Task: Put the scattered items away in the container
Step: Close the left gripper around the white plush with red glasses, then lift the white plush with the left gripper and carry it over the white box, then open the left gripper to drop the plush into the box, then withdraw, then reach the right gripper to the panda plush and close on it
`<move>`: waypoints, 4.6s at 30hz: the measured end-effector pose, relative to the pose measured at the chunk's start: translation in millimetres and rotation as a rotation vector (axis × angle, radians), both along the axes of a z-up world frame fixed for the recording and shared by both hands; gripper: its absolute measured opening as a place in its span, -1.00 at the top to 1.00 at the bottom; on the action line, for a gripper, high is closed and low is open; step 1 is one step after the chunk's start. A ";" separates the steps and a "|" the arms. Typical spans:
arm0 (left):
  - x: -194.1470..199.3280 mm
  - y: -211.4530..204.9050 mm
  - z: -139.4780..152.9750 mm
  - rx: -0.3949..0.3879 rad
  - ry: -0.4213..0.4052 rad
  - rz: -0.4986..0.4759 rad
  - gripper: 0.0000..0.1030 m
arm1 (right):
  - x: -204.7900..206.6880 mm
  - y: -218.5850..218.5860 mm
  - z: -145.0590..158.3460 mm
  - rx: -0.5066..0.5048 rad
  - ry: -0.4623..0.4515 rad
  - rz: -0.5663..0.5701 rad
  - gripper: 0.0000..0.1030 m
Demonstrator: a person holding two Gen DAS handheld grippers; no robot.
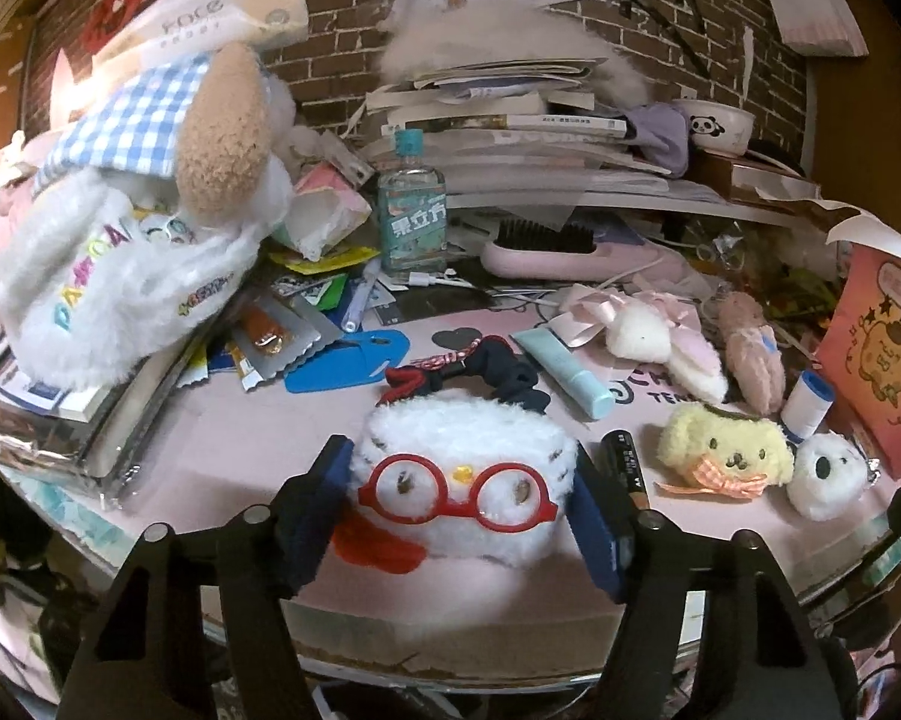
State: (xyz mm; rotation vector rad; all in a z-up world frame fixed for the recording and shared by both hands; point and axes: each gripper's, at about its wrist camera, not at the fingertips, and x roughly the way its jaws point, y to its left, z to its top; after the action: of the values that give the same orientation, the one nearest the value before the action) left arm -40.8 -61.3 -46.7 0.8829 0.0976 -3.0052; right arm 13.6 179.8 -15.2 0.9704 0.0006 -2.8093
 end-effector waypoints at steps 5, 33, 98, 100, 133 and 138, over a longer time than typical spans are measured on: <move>-2.5 2.2 -2.6 -0.015 0.009 -0.018 -0.24 | -1.7 -1.0 -2.1 -0.006 -0.012 0.004 -1.00; 13.9 14.6 53.4 0.016 0.155 -0.096 0.00 | 1.3 11.5 3.5 -0.051 0.010 -0.006 -1.00; -41.7 273.1 183.9 -0.287 0.135 -0.639 -0.67 | 10.6 33.3 -10.6 -0.147 -0.007 0.028 -1.00; -32.1 255.4 190.4 -0.271 0.169 -0.612 -0.67 | 10.9 33.7 -10.3 -0.151 0.002 0.024 -1.00; 65.2 48.7 81.0 -0.117 0.240 -0.164 -0.67 | -23.3 -26.3 -37.0 -0.042 0.078 0.072 -0.54; 55.6 43.6 66.1 -0.103 0.186 -0.151 -0.67 | -28.1 -28.2 -38.7 -0.025 0.090 0.063 -0.51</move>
State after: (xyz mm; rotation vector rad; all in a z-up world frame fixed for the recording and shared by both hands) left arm 14.9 -17.7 19.4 0.6281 -0.1277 -3.1919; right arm -14.5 151.7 -53.9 0.8225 0.0067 -2.7856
